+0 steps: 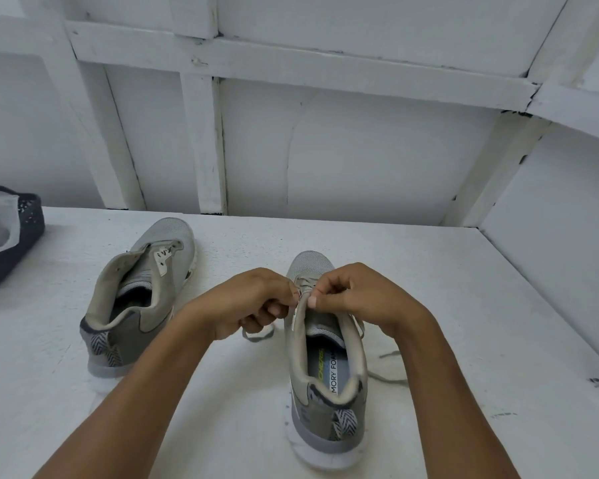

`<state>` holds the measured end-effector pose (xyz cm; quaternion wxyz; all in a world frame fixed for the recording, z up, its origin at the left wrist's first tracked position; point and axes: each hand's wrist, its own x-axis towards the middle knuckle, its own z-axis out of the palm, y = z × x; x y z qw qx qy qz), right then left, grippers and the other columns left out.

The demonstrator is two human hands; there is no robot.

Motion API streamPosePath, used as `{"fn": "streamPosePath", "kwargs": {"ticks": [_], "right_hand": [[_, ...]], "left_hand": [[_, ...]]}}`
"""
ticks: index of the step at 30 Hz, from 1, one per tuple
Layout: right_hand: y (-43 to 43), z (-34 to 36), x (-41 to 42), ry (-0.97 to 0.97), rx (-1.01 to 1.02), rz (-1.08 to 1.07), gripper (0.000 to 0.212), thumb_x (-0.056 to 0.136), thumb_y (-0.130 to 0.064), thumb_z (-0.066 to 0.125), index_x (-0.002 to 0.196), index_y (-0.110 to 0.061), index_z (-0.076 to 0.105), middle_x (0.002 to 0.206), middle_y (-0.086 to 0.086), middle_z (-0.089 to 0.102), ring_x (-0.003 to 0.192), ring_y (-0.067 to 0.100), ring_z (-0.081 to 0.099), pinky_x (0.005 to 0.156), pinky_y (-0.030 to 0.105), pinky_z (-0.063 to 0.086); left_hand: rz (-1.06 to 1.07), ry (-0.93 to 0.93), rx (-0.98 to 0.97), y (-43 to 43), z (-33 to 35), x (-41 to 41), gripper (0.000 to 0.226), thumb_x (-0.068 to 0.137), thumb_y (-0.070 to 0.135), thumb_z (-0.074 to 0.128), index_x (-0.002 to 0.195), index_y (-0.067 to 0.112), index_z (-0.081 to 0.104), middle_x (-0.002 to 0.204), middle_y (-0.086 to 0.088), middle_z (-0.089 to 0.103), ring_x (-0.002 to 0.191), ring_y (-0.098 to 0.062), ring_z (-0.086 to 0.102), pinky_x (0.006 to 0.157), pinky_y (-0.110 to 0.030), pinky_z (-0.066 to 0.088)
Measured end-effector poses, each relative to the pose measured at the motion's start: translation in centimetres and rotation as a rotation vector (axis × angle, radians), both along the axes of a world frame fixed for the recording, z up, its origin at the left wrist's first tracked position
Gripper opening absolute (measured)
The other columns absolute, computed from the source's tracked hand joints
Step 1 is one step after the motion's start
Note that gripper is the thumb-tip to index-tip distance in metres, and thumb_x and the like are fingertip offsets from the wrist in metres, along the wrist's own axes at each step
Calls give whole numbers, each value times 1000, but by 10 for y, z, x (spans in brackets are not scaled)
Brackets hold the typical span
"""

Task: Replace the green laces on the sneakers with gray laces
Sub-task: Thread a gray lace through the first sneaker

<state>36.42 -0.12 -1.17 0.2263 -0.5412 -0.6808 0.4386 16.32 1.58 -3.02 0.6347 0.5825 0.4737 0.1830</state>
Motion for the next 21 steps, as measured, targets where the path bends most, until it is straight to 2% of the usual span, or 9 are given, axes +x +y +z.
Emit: {"fn": "streamPosePath", "kwargs": {"ticks": [3,6,9,11,13,15,18,21], "right_hand": [[3,-2,-1,45,-53,-42,8,85,-10,74,85,-2,74,71,-2,67,67,4,61,67,17,50],[6,-2,-3,23,-78,-56,5,84,-10,75,80,-8,73,67,-8,66,64,0,60,63,15,48],[10,-4,-5,-8,-84,-70,10,83,-7,72,75,-14,71,64,-11,65,65,2,58,64,16,46],[11,-5,-7,-32,-74,-87,6,81,-8,71,77,-12,72,68,-7,65,68,6,58,68,22,48],[11,-5,-9,-48,-59,-105,3,80,-10,70,78,-11,71,65,-9,63,65,5,56,66,23,46],[10,-4,-9,-59,-55,-101,4,79,-10,71,78,-14,69,55,-17,57,56,-1,51,60,19,42],[10,-4,-8,-69,-42,-111,6,78,-9,72,82,-13,69,49,-20,54,49,-4,47,55,17,40],[8,-5,-6,-64,-1,-149,10,78,-11,74,86,-12,68,63,-14,59,57,-1,50,59,20,42]], "left_hand": [[-1,7,-121,1,-1,2,17,81,17,52,65,19,47,60,2,32,53,-13,13,43,-20,10],[17,56,-161,3,-1,4,20,85,13,48,65,18,47,58,2,32,52,-13,14,44,-21,9],[12,142,-110,4,3,6,19,85,12,48,67,18,45,57,1,34,51,-13,15,47,-24,9],[-21,194,-69,6,6,6,21,84,11,48,65,19,41,56,1,33,54,-15,13,49,-26,8],[-65,219,-40,8,8,5,25,80,12,49,60,20,36,56,2,31,56,-16,12,49,-27,8],[-104,182,-28,9,7,3,22,70,16,53,58,21,35,55,3,32,53,-15,13,47,-25,8],[-93,70,-70,8,3,1,13,62,18,55,57,19,43,57,0,36,51,-14,17,49,-25,9],[-66,127,-1,6,2,-2,16,63,22,59,56,17,46,60,-3,42,52,-15,28,50,-26,19]]}}
